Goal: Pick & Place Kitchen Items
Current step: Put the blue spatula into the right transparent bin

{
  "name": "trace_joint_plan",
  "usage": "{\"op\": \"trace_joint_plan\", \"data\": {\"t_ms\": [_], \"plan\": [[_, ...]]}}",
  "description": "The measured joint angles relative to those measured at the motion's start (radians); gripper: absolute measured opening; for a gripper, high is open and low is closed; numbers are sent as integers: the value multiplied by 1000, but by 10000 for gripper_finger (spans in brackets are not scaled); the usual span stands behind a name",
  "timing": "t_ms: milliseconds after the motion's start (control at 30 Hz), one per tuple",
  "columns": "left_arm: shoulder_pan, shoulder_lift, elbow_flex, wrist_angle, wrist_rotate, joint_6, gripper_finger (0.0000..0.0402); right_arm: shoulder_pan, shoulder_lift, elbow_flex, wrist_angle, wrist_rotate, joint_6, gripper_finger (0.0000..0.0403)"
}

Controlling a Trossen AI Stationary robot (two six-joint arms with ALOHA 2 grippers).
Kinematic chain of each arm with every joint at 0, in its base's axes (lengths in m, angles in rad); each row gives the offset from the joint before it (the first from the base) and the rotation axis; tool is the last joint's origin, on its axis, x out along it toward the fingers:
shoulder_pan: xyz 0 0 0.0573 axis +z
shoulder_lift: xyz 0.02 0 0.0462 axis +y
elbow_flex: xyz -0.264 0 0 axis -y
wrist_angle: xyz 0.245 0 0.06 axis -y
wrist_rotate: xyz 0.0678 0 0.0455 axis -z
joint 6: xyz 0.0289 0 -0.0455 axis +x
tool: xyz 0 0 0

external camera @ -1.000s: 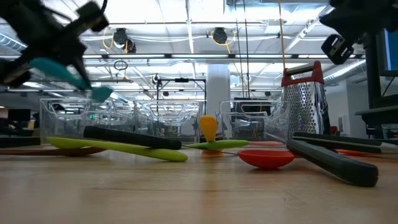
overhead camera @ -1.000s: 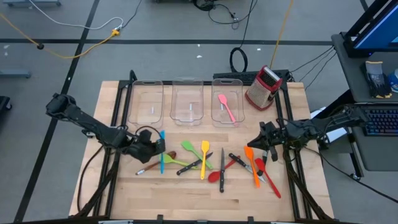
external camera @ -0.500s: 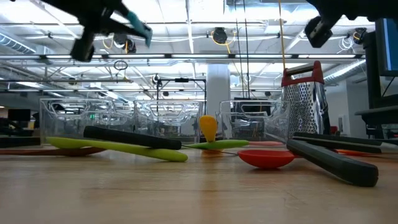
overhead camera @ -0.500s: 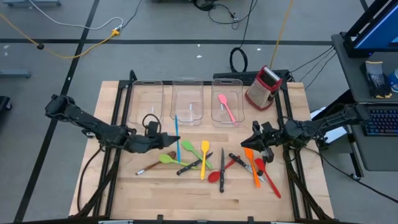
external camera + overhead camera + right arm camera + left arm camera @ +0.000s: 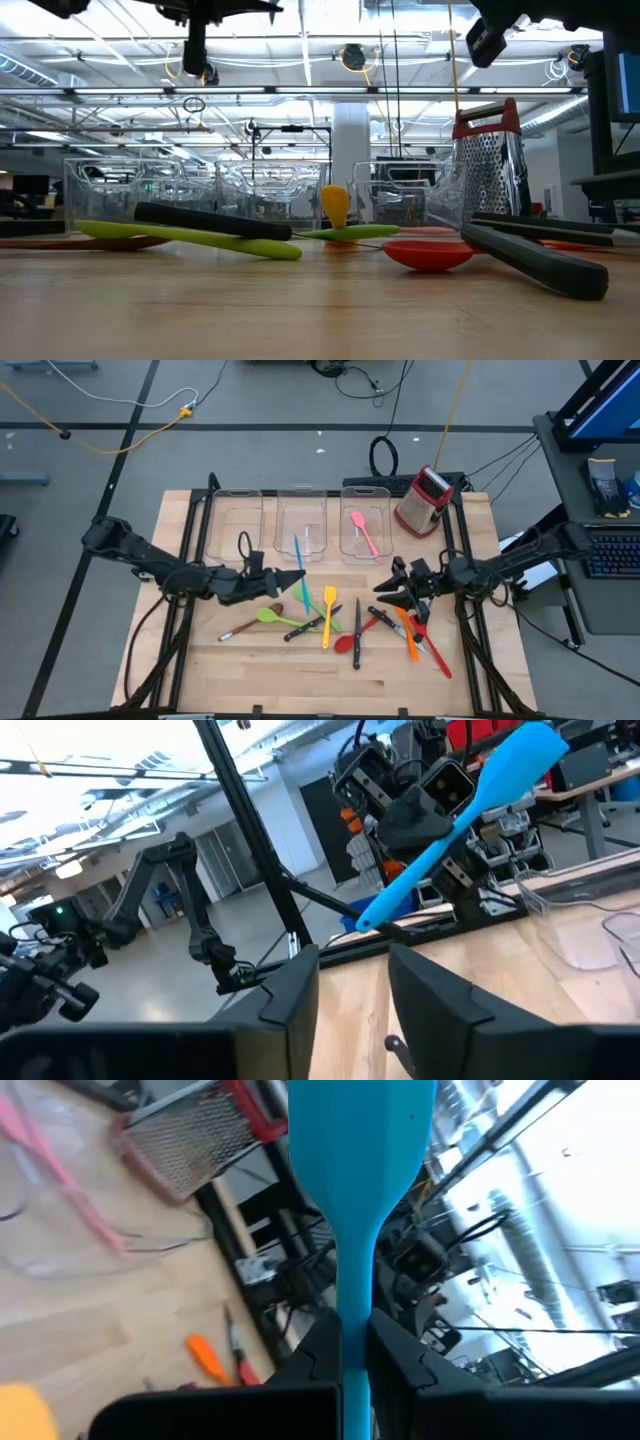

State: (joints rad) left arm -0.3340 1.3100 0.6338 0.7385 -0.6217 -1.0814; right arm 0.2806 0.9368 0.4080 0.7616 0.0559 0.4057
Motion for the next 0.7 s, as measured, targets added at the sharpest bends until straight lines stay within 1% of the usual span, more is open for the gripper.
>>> {"op": "trace_joint_plan", "data": {"t_ms": [133,233,433,567,700], "plan": [[0,47,0,107,1,31,11,0,43,0,55,0,1,148],[0,79,3,156,-2,41,11,-8,71,0,88,2,1,168],[19,139,96,148,4,80,11,-61,110,6,109,-4,31,207],[50,181,177,114,58,116,11,-81,130,21,110,-6,34,228],[81,216,256,25,131,121,11,-90,144,35,110,-5,47,244]]}}
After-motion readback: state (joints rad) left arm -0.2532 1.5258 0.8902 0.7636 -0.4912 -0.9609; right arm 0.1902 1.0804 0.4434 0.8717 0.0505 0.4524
